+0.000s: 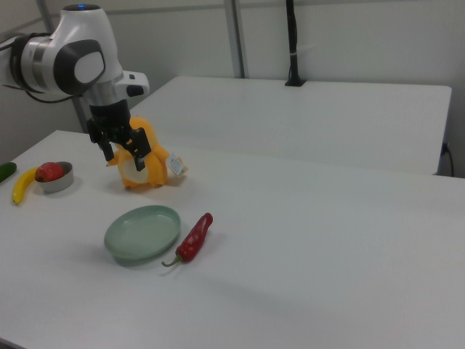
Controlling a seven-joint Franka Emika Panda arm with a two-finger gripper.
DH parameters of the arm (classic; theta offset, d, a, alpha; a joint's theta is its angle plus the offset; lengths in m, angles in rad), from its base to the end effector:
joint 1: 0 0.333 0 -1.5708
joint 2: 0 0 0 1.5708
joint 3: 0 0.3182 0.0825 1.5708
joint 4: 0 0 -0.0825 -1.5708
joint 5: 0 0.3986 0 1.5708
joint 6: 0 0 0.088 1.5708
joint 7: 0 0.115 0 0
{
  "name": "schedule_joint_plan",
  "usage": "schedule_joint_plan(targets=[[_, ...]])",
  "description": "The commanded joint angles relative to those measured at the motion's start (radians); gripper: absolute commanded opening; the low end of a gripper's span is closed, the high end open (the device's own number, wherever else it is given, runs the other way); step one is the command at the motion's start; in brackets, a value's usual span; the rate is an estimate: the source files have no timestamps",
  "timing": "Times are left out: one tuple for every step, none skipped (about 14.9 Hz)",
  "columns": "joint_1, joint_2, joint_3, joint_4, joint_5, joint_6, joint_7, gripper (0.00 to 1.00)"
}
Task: Red apple placed in the center of the desktop
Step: 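Move the open gripper from above the green plate toward the grey bowl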
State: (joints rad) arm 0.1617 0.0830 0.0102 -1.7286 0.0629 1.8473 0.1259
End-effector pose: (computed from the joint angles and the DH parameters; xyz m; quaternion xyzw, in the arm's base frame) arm 0.5976 0.1091 0.5167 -0.9993 -0.0149 -0.0131 0.0331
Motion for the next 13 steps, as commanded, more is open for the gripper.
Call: schedule_joint_plan(targets=[[-0.001,0.001,-0.001,0.009,0.017,-0.02,-0.017,1.0],[0.001,0.001,-0.001,0.007,0.017,-0.02,-0.018,1.0],[-0.001,0.003,-0.001,0.007,0.017,-0.02,-0.017,1.0],[-0.001,0.004,-0.001,0.007,0.017,-0.019,-0.015,1.0],[-0.002,0.009,-0.001,0.007,0.017,-0.019,-0.015,1.0],[-0.002,0.011,-0.001,0.009,0.018,-0.017,-0.014,1.0],[-0.004,0.017,0.001,0.012,0.02,-0.014,-0.014,1.0],[-0.004,0.023,0.001,0.014,0.021,-0.007,-0.003,1.0],[-0.005,0.023,0.001,0.015,0.022,0.013,0.027,1.0],[-0.007,0.026,0.001,0.017,0.022,0.042,0.059,1.0],[-0.007,0.032,0.001,0.017,0.022,0.082,0.086,1.0],[-0.005,0.05,0.001,0.018,0.02,0.125,0.104,1.0],[-0.002,0.069,0.001,0.02,0.012,0.169,0.119,1.0]])
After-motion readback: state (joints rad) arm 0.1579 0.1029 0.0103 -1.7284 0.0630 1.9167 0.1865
